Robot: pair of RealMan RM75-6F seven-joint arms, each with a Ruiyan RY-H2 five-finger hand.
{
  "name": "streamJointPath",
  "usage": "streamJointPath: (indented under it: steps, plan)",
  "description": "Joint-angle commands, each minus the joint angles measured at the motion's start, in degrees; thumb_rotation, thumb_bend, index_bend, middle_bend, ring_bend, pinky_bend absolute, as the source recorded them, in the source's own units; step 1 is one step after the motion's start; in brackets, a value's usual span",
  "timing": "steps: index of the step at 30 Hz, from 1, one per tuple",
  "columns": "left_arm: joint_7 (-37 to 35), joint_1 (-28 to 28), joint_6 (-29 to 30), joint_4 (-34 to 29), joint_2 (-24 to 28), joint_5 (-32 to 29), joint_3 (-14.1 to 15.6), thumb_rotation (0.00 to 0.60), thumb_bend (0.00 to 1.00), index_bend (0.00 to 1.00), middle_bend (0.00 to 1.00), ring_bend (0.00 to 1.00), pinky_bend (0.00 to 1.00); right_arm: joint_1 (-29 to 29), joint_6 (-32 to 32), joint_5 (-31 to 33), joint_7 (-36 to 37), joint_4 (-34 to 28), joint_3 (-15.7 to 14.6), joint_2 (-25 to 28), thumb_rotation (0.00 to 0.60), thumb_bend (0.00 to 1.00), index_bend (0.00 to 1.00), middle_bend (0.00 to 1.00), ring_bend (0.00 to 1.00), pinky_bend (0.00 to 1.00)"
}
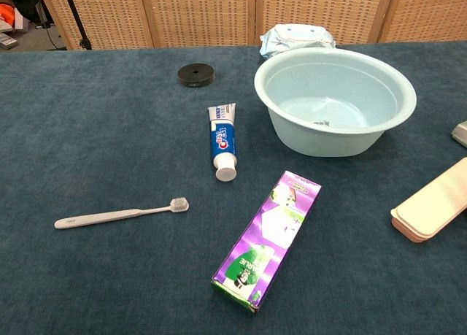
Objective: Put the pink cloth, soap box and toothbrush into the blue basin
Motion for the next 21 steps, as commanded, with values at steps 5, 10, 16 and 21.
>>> streamJointPath:
  steps: [5,10,16,21]
  plan:
    - [0.6,0.2,0.4,-0.5,0.1,0.2,0.1,0.600,0.24,0.00,0.00,0.00,0.00,0.0,-0.3,0.0,0.6,0.0,-0.3,0.4,0.600,0.09,0.00,0.00,0.00,0.05]
    - [0.7,0.1,0.2,-0.2,-0.1,0.0,0.0,0.600,0.24,0.00,0.00,0.00,0.00,0.0,0.0,-0.5,0.7,-0.4,-0.2,0.5,0.600,0.09,0.00,0.00,0.00,0.05]
    - [-0.3,-0.1,-0.2,0.4,0.1,-0.7,-0.3,0.600,0.24,0.00,0.00,0.00,0.00,0.0,-0.1,-0.3,-0.5,-0.4,-0.2,0.0,0.600,0.09,0.00,0.00,0.00,0.05]
    - [-0.1,0.2,0.8,-0.2,0.3,0.1,-0.3,0.600,0.24,0.00,0.00,0.00,0.00,0.0,-0.4,-0.4,-0.6,-0.3,-0.4,-0.1,0.600,0.09,0.00,0.00,0.00,0.05]
